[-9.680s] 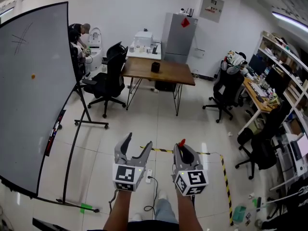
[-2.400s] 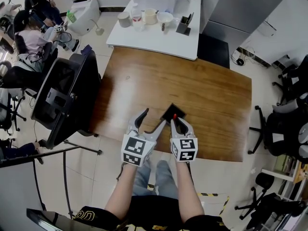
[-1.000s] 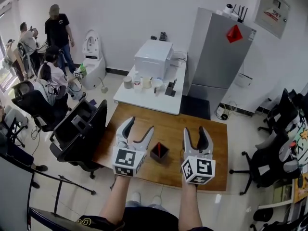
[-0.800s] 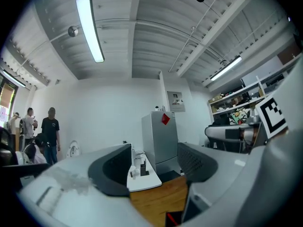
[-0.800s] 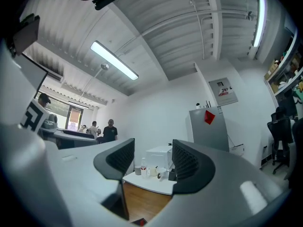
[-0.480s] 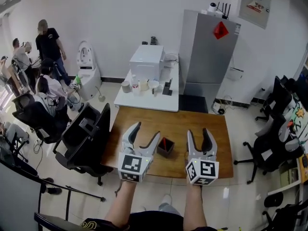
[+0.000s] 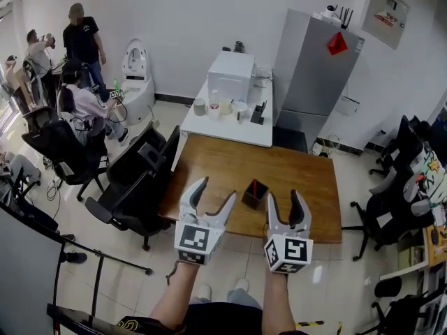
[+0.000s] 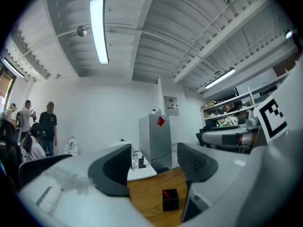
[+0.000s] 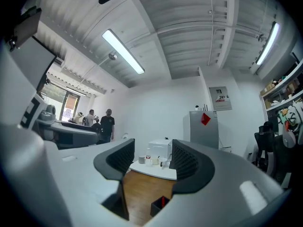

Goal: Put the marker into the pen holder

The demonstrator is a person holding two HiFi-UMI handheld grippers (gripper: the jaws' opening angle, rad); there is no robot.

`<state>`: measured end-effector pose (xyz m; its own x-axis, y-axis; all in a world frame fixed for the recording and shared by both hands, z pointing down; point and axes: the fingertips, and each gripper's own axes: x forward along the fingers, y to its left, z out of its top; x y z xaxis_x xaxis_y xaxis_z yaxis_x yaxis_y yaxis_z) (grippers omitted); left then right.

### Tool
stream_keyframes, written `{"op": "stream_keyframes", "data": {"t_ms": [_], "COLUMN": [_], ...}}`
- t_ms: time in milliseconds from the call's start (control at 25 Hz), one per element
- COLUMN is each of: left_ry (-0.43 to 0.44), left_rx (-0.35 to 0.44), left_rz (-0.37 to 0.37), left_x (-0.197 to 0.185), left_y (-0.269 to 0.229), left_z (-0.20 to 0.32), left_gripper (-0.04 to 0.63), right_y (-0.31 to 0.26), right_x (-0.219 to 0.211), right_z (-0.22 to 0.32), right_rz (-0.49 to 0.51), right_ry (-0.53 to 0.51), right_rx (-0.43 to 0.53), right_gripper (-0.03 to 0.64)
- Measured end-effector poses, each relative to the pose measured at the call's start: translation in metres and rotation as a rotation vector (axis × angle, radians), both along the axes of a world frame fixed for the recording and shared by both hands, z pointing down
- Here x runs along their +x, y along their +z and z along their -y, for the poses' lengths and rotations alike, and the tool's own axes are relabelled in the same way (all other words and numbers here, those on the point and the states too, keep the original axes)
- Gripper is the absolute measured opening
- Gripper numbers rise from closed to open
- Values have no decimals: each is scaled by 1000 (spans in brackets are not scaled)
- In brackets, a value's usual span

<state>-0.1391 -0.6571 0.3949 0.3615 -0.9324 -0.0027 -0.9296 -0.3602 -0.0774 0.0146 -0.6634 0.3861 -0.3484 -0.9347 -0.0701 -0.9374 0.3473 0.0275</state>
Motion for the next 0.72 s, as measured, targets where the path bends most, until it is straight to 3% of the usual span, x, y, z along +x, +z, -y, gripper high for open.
{"op": "stream_keyframes", "data": {"t_ms": [360, 720], "left_ry": [-40, -1], "left_rx": [45, -7], "left_rz": [11, 17], "left_x": [10, 51], "left_y": [-27, -10], "left_z": [4, 12], "left_gripper": [304, 302], "right_y": [-16, 5], "right_x": [19, 39], "right_z": [10, 18], "right_rz": [-21, -14], "right_ry": [-26, -69], "right_rx": [-16, -86], "right_gripper": [242, 242]}}
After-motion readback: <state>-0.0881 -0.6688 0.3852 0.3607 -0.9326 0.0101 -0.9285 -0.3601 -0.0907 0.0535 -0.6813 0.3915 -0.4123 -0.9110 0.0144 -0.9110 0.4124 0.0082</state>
